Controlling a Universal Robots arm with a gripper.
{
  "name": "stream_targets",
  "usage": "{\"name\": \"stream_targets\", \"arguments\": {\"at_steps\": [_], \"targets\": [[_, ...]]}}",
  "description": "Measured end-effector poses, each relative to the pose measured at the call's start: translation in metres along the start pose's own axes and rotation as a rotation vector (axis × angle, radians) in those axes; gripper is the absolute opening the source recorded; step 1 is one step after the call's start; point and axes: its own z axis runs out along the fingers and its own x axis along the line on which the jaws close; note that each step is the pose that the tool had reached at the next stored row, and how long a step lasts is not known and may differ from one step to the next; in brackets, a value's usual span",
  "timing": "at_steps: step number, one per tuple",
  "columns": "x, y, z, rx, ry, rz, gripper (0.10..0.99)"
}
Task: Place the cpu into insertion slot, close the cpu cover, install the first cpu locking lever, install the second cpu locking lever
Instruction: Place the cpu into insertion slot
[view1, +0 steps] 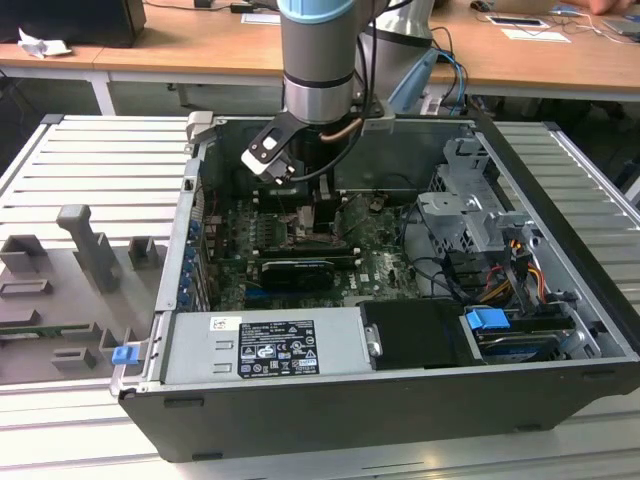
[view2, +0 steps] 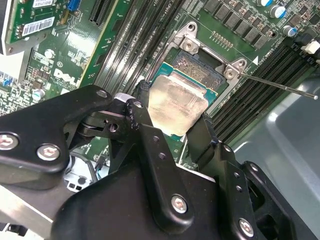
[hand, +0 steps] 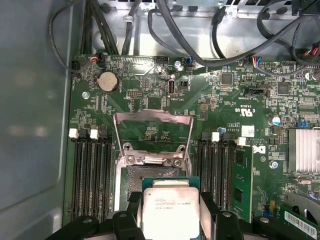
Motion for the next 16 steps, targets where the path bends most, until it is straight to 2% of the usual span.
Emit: {"name": "stream_targets", "arguments": {"at_steps": [8, 12, 16], "targets": [[0.0031, -0.0026, 0.0026, 0.0, -0.0006, 0.013, 0.545], [0.0077, -0.0051, 0.0183, 0.0, -0.0018, 0.025, 0.545], [0.012, -0.0057, 0.0244, 0.0, -0.0026, 0.037, 0.545]]}}
